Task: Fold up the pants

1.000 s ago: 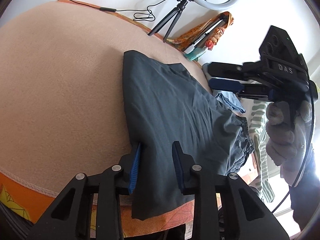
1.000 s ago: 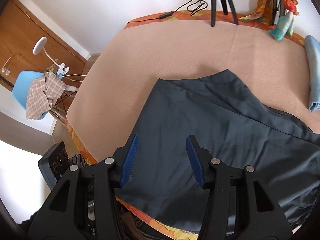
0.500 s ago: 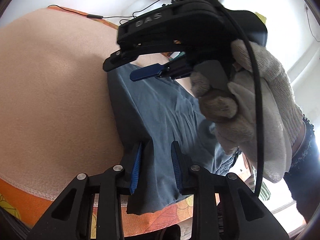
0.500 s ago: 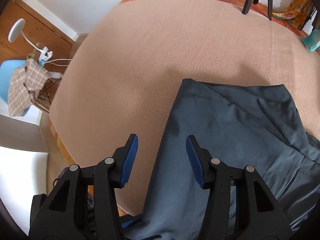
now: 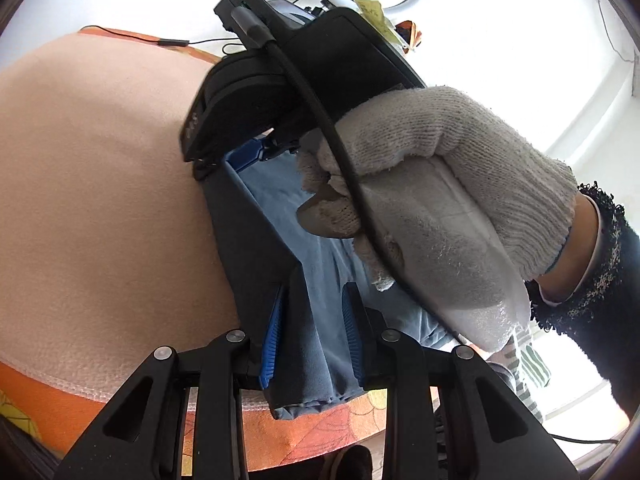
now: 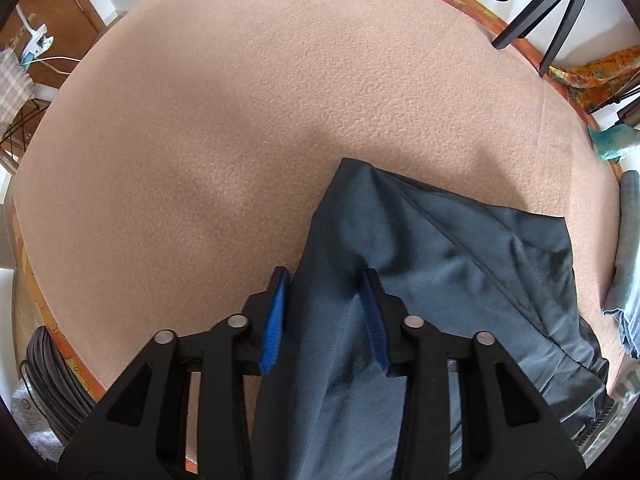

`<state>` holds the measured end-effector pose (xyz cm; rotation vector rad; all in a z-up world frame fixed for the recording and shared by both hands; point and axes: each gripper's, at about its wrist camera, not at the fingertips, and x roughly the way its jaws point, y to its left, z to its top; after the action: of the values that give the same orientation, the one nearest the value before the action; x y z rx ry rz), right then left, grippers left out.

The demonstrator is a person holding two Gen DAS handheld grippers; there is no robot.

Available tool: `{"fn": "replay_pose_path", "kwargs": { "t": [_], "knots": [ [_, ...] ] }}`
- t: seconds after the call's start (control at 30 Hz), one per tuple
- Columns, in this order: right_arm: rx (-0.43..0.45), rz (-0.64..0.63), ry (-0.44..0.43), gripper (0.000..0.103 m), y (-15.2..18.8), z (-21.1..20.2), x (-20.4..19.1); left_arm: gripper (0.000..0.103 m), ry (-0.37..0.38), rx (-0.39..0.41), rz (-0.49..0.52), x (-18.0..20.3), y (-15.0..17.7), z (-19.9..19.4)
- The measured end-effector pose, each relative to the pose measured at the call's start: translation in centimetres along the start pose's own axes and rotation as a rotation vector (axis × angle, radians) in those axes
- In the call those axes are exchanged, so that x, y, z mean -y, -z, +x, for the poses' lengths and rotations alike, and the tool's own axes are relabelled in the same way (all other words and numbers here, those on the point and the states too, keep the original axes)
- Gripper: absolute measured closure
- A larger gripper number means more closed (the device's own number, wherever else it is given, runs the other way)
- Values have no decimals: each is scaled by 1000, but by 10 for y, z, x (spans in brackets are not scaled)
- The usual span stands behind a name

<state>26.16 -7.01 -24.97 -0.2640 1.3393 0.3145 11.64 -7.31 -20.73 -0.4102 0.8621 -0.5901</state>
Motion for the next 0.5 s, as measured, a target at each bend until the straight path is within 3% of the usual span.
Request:
{"fn": "replay_pose_path", "kwargs": {
  "t": [0.03, 0.07, 0.1, 0.13, 0.37, 0.43, 0.5],
  "knots": [
    [0, 9, -21, 86, 1, -1, 5, 75, -21, 10, 1, 0, 0, -2],
    [4, 21, -43, 91, 2, -3, 10, 67, -38, 15, 0, 0, 0, -4],
    [12, 33, -59, 92, 3, -5, 15, 53, -63, 16, -6, -2, 1, -5],
    [23, 47, -79, 94, 5, -8, 19, 48, -88, 14, -16, -4, 2, -5],
    [98, 122, -156, 99, 15, -25, 45, 45, -101, -96, -48, -6, 8, 24],
    [118, 133, -168, 99, 20, -31, 50, 53, -79, -78, -56, -4, 10, 27],
    [136, 150, -189, 99, 22, -35, 57, 96, -43, -61, -74, -8, 9, 27]
  ]
}}
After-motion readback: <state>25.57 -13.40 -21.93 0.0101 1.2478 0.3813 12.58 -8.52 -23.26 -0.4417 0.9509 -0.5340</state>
